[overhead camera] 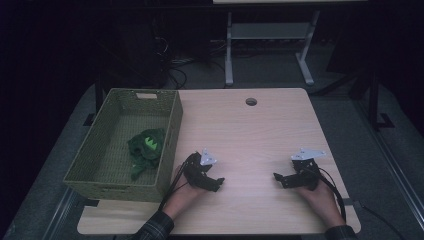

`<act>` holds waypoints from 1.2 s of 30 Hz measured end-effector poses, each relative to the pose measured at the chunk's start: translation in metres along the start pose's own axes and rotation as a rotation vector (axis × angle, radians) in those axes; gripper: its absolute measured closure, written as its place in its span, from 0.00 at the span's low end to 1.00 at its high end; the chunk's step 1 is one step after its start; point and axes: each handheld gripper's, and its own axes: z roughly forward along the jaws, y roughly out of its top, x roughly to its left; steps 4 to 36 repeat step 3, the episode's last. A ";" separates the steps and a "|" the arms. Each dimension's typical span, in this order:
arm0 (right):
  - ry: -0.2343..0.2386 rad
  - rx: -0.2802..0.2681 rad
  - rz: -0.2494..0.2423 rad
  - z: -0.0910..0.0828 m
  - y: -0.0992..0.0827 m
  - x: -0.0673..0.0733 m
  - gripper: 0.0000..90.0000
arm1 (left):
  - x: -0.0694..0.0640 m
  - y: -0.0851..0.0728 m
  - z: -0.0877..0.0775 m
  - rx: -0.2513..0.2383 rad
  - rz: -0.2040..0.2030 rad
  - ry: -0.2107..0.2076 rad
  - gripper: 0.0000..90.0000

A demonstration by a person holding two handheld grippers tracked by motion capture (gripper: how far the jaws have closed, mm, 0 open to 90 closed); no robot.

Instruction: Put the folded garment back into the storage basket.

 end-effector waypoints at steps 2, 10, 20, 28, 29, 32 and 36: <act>0.000 0.000 0.000 0.000 0.000 0.000 0.07 | 0.001 -0.001 0.000 -0.006 -0.007 -0.008 0.14; 0.000 0.000 0.000 0.000 0.000 0.000 0.07 | 0.001 -0.002 0.000 -0.010 -0.008 -0.012 0.14; 0.000 0.000 0.000 0.000 0.000 0.000 0.07 | 0.001 -0.002 0.000 -0.010 -0.008 -0.012 0.14; 0.000 0.000 0.000 0.000 0.000 0.000 0.07 | 0.001 -0.002 0.000 -0.010 -0.008 -0.012 0.14; 0.000 0.000 0.000 0.000 0.000 0.000 0.07 | 0.001 -0.002 0.000 -0.010 -0.008 -0.012 0.14; 0.000 0.000 0.000 0.000 0.000 0.000 0.07 | 0.001 -0.002 0.000 -0.010 -0.008 -0.012 0.14; 0.000 0.000 0.000 0.000 0.000 0.000 0.07 | 0.001 -0.002 0.000 -0.010 -0.008 -0.012 0.14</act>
